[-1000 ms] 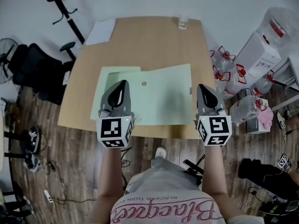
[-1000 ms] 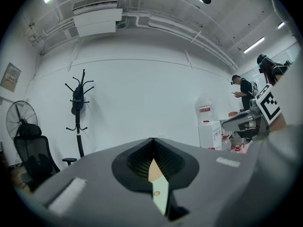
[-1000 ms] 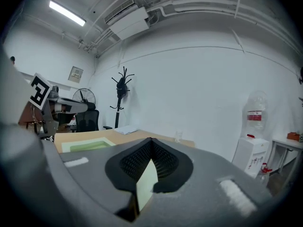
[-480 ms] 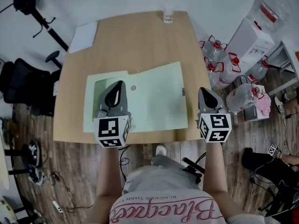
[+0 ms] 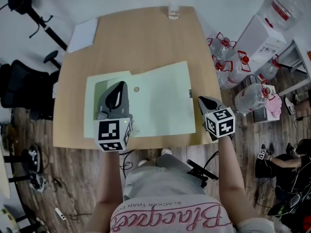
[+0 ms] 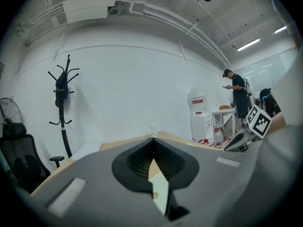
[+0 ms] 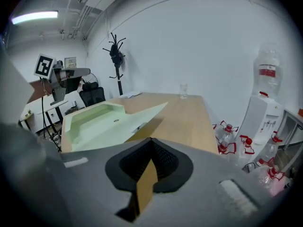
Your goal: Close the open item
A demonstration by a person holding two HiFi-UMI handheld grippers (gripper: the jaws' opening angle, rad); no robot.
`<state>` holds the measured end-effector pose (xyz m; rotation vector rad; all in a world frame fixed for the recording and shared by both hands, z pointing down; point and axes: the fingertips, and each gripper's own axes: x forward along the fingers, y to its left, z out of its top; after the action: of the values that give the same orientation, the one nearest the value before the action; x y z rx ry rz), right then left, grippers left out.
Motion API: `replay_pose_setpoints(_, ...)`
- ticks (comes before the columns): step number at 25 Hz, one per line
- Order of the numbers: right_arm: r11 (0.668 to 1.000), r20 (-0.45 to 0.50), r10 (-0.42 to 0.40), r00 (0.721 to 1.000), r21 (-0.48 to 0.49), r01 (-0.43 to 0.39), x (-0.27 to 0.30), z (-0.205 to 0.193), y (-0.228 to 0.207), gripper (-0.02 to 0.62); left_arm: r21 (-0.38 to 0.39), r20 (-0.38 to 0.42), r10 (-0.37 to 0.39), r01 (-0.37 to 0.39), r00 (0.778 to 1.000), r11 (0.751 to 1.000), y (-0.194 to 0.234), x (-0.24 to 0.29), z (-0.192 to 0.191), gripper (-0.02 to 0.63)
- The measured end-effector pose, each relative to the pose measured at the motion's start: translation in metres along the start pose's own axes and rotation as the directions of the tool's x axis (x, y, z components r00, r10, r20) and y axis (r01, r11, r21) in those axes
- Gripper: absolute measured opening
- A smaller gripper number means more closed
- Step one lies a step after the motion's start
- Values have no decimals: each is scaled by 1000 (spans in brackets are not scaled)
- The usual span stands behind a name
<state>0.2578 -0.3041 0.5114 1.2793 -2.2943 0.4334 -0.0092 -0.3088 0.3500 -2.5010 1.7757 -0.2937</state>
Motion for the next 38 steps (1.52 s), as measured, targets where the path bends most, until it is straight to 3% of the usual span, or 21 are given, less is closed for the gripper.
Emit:
replay_pose_setpoints(6, 991, -98, 130, 987, 55, -125, 21, -27, 15, 3, 19, -15, -9, 9, 1000, 1000, 2, -6, -4, 14)
replay_pose_setpoints(12, 924, 20, 310, 951, 228, -306, 23, -18, 40, 2, 9, -40, -3, 3, 999, 1000, 20, -17, -22, 14)
replay_pose_setpoints(23, 905, 84, 360, 929, 210, -370, 26, 22, 74, 2, 21, -56, -43, 44, 997, 999, 56, -24, -35, 14)
replay_pose_setpoints(38, 868, 176, 416, 892, 215, -447, 35, 71, 122, 2, 10, -39, -29, 30, 999, 1000, 112, -39, -39, 14)
